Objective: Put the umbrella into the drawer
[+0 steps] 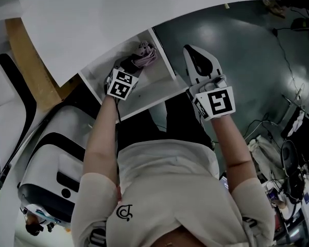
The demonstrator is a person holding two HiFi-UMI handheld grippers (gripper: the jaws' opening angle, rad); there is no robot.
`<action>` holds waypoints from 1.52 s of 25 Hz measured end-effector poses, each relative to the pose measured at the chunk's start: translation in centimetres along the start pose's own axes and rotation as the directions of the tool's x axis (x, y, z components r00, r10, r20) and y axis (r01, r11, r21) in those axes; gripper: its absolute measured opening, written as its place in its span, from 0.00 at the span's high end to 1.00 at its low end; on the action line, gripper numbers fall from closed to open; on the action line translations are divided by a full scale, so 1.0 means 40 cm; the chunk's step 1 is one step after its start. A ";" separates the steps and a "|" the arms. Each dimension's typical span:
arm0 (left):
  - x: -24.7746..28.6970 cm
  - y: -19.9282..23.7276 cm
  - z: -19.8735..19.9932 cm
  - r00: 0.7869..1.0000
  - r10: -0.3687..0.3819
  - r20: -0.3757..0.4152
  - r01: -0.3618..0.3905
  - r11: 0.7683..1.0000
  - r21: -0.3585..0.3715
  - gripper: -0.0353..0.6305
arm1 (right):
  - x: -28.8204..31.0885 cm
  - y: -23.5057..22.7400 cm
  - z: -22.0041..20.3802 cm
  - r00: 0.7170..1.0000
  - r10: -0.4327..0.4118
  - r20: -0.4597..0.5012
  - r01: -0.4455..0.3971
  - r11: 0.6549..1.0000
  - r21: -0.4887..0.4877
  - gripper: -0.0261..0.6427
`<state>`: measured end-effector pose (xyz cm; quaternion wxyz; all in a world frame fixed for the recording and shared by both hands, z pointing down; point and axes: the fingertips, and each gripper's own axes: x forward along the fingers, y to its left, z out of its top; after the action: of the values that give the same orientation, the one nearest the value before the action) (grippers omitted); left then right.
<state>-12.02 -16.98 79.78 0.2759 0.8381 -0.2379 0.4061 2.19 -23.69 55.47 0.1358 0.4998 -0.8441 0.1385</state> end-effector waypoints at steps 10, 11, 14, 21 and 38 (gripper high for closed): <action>0.043 0.012 -0.039 0.999 0.005 -0.039 -0.006 1.000 -0.029 0.58 | -0.004 -0.016 0.011 1.000 -0.010 -0.007 0.010 1.000 0.015 0.95; 0.044 0.009 -0.040 0.999 0.001 -0.039 -0.003 0.999 -0.035 0.57 | -0.005 -0.015 0.019 1.000 -0.009 -0.003 0.009 1.000 0.017 0.95; 0.039 0.015 -0.029 0.999 0.029 -0.035 -0.031 0.999 -0.045 0.42 | -0.002 -0.003 0.051 1.000 0.007 0.011 -0.007 1.000 0.008 0.95; -0.123 0.043 0.098 0.960 0.233 0.154 -0.228 0.972 -0.054 0.38 | -0.009 0.080 0.144 0.995 0.097 0.033 -0.096 0.995 -0.036 0.95; -0.676 0.000 0.371 0.743 0.402 0.535 -0.370 0.913 -0.173 0.93 | -0.037 0.287 0.417 0.938 0.288 0.192 -0.264 0.954 -0.140 0.95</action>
<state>-18.94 -22.00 50.15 0.1271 0.8441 -0.4874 0.1839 -8.76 -23.35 38.38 0.0530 0.3798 -0.9219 0.0548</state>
